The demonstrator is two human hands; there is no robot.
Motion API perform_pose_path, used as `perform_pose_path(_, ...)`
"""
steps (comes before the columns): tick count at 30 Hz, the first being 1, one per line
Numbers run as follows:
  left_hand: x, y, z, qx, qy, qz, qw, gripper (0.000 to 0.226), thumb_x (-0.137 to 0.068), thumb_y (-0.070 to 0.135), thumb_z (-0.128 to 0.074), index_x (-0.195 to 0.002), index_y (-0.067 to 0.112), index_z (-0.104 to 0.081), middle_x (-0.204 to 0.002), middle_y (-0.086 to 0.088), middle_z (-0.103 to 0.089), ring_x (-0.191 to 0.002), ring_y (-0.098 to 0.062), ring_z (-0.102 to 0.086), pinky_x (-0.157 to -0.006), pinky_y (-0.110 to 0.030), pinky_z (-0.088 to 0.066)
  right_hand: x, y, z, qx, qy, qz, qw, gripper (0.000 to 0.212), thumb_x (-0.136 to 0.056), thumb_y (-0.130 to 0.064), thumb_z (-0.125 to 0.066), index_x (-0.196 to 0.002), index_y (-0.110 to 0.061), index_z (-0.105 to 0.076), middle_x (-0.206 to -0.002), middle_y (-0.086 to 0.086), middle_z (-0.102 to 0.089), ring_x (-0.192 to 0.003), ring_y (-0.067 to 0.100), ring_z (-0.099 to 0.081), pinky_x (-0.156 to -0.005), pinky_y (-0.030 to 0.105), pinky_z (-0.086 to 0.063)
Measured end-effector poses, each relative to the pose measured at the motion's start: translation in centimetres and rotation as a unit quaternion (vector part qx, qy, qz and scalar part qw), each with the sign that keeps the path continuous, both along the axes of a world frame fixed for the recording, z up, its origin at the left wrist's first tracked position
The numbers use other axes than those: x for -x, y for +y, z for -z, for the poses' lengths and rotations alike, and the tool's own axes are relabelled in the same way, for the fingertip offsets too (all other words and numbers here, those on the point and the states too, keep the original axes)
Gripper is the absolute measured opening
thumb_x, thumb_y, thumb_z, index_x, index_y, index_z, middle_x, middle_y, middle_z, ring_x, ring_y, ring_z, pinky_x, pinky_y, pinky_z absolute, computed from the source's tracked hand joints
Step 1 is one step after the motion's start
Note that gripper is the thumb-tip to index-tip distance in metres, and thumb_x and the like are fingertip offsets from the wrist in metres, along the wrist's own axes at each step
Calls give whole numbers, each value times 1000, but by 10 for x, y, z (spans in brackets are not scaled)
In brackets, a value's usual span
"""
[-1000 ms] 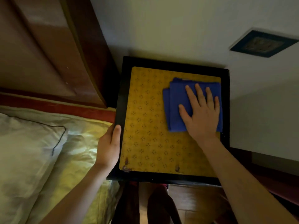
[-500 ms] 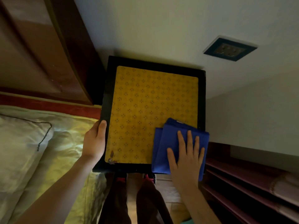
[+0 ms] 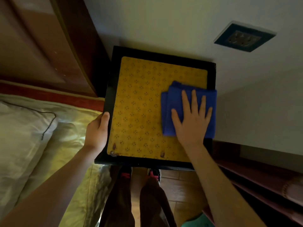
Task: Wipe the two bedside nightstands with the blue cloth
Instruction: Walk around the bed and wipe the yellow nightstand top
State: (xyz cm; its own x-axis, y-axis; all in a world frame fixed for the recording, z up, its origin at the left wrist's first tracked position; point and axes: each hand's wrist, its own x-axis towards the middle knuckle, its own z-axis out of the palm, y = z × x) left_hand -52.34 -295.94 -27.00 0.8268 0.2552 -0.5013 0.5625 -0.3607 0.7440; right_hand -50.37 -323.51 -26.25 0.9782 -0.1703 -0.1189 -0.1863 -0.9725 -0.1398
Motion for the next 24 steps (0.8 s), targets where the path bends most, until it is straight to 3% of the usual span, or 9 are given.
perform_pose_path(3,-1,0,-3,3,6,-2,1000,47,-102,40,-33,-91,8,-65,-80,-21,-67,-73,-34,-62,-59,-34,-42,91,20,-1,21,35,-53,998,69,-93,-63,-32,-154,-32,-23,-163,1,-18,-150,33,-12,-118,59,-14)
perform_pose_path(6,-1,-1,-3,0,12,3,1000,41,-101,41,-33,-84,18,-63,-68,-8,-63,-56,-12,-57,-51,-25,-40,122,35,-1,32,62,-84,994,71,-91,-63,-34,-153,-31,-25,-162,3,-21,-149,35,-16,-115,63,-18)
perform_pose_path(9,-1,0,0,8,2,-5,1000,39,-101,40,-34,-82,22,-62,-64,-7,-59,-45,-7,-50,-42,-15,-35,73,41,-1,18,46,-96,994,71,-90,-62,-36,-153,-31,-26,-162,3,-21,-149,35,-16,-117,62,-14)
perform_pose_path(13,0,1,4,26,-9,-18,999,34,-101,39,-37,-84,26,-63,-67,-1,-62,-52,-1,-56,-46,-11,-38,-48,57,6,-8,1,-81,997,70,-91,-63,-30,-154,-34,-21,-163,1,-19,-150,33,-13,-119,58,-8)
perform_pose_path(18,-1,1,4,18,-6,-19,1000,41,-100,42,-37,-74,21,-59,-59,1,-53,-49,-6,-48,-53,-25,-37,-123,69,6,-13,24,-57,998,70,-92,-63,-22,-155,-34,-10,-165,0,-8,-151,32,-1,-118,60,-1)
perform_pose_path(21,1,2,1,26,-1,-22,999,47,-99,47,-38,-83,10,-63,-72,-22,-60,-64,-34,-55,-61,-43,-41,-70,69,0,-14,12,-90,996,68,-94,-62,-24,-155,-34,-13,-165,0,-12,-151,33,-5,-119,60,-6)
perform_pose_path(24,1,2,-4,32,3,-37,999,47,-97,51,-39,-86,13,-66,-84,-25,-66,-77,-37,-62,-70,-49,-49,20,71,-6,-7,32,-120,992,69,-93,-61,-32,-155,-34,-17,-164,1,-15,-151,33,-8,-118,61,-11)
